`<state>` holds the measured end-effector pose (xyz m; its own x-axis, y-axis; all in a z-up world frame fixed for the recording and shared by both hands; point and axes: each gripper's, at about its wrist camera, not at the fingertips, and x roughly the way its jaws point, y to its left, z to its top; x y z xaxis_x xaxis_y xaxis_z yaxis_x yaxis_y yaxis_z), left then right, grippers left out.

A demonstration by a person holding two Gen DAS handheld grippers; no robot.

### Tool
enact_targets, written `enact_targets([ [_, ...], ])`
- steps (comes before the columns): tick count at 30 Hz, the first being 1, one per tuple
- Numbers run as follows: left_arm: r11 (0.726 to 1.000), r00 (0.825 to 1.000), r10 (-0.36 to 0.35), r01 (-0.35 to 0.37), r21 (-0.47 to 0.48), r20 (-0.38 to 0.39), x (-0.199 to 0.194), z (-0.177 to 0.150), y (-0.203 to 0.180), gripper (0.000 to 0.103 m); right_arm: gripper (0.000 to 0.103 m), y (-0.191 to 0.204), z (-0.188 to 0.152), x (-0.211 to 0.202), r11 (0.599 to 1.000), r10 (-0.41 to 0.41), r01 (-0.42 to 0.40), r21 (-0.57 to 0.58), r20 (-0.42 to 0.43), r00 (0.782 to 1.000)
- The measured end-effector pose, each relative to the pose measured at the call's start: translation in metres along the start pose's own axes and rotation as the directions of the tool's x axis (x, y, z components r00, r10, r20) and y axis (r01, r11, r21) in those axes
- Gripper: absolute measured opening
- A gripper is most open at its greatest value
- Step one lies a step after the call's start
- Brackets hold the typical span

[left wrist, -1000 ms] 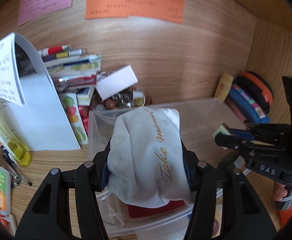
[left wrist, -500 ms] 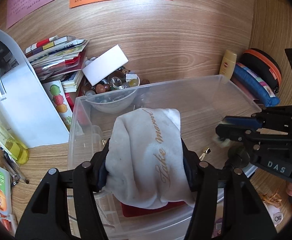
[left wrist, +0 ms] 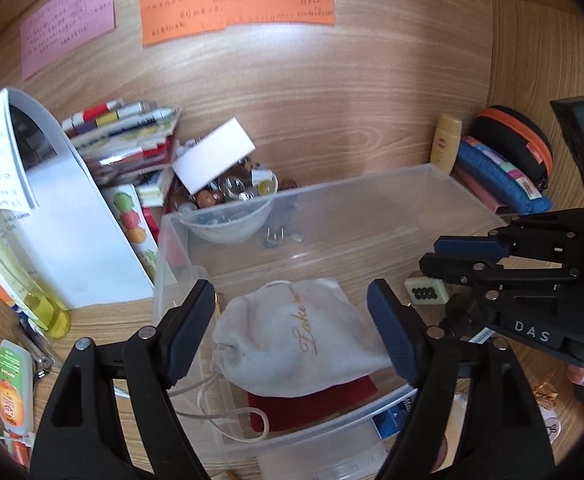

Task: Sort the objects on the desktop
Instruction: 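Open the left tool to drop the white pouch in the box while the right tool releases the block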

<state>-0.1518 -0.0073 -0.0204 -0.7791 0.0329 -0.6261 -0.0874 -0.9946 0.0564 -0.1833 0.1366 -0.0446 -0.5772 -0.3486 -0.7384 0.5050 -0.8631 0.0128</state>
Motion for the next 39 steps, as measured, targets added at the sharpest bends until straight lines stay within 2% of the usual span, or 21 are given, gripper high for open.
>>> enact_targets([
  [1,1.000,1.000,0.004,-0.003,-0.003,0.009,-0.002,0.000,0.001,0.083,0.019,0.000,0.001,-0.002,1.000,0.002,-0.002,0.000,0.004,1.000],
  [6,1.000,0.999,0.007,-0.006,-0.024,0.034,-0.010,0.003,0.007,0.085,0.043,0.001,0.002,-0.008,1.000,-0.003,0.003,0.005,0.030,1.000],
  [10,0.999,0.999,0.014,-0.012,-0.040,0.045,-0.015,0.003,0.011,0.089,0.054,0.001,0.003,-0.014,1.000,-0.020,0.020,0.011,0.056,0.998],
  [12,0.999,0.999,0.017,-0.015,-0.044,0.052,-0.018,0.003,0.013,0.090,0.067,0.001,0.003,-0.018,1.000,-0.024,0.023,0.016,0.069,0.997],
  [14,0.999,0.998,0.021,-0.019,-0.049,0.060,-0.021,0.004,0.014,0.090,0.072,0.000,0.004,-0.022,1.000,-0.025,0.023,0.018,0.083,0.996],
  [18,0.998,0.996,0.033,-0.029,-0.053,0.084,-0.029,0.005,0.016,0.093,0.077,0.002,0.004,-0.030,1.000,-0.020,0.019,0.013,0.110,0.994],
  [29,0.996,0.995,0.012,-0.002,-0.094,0.104,-0.061,0.004,0.033,0.097,0.078,0.006,-0.001,-0.070,1.000,-0.005,0.006,-0.001,0.172,0.985],
  [39,0.991,1.000,0.019,-0.020,-0.132,-0.009,-0.076,-0.029,0.062,0.097,0.079,0.019,-0.029,-0.091,0.998,0.002,0.007,-0.059,0.156,0.988],
])
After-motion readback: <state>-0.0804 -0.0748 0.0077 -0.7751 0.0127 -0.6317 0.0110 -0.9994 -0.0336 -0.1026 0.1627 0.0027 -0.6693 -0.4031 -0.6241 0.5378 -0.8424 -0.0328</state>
